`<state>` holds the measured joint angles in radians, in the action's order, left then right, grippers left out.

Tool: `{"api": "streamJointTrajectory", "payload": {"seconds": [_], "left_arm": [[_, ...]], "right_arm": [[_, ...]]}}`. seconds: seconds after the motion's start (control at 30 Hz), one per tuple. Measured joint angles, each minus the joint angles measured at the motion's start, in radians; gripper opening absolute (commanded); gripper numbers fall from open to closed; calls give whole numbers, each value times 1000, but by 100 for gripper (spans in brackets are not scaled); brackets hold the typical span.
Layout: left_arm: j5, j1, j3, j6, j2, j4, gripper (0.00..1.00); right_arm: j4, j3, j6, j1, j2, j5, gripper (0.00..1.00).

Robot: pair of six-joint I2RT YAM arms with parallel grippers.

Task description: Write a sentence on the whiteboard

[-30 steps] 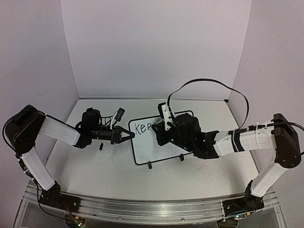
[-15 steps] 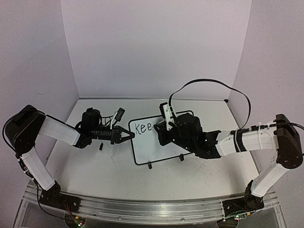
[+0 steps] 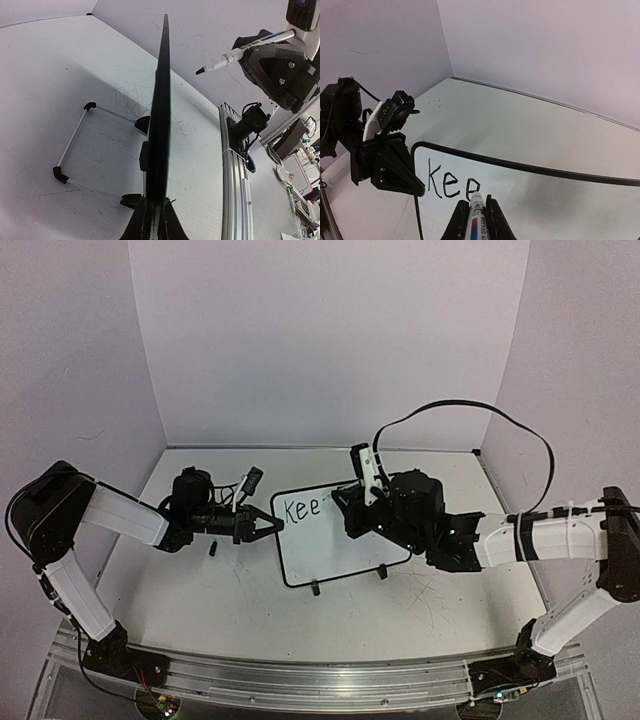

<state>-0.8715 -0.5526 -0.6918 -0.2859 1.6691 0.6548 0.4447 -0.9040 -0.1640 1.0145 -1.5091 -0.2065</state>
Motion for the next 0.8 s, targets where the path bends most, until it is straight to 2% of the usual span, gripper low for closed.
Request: {"api": "streamJointTrajectory", "payload": {"seconds": [0.2, 0.8], "left_arm": [[0, 0, 0, 0, 0, 0, 0], [0, 0, 0, 1, 0, 0, 0]], "right_arm": [[3, -1, 10, -1, -55, -4, 0], [19, -30, 25, -11, -65, -43, 0]]}}
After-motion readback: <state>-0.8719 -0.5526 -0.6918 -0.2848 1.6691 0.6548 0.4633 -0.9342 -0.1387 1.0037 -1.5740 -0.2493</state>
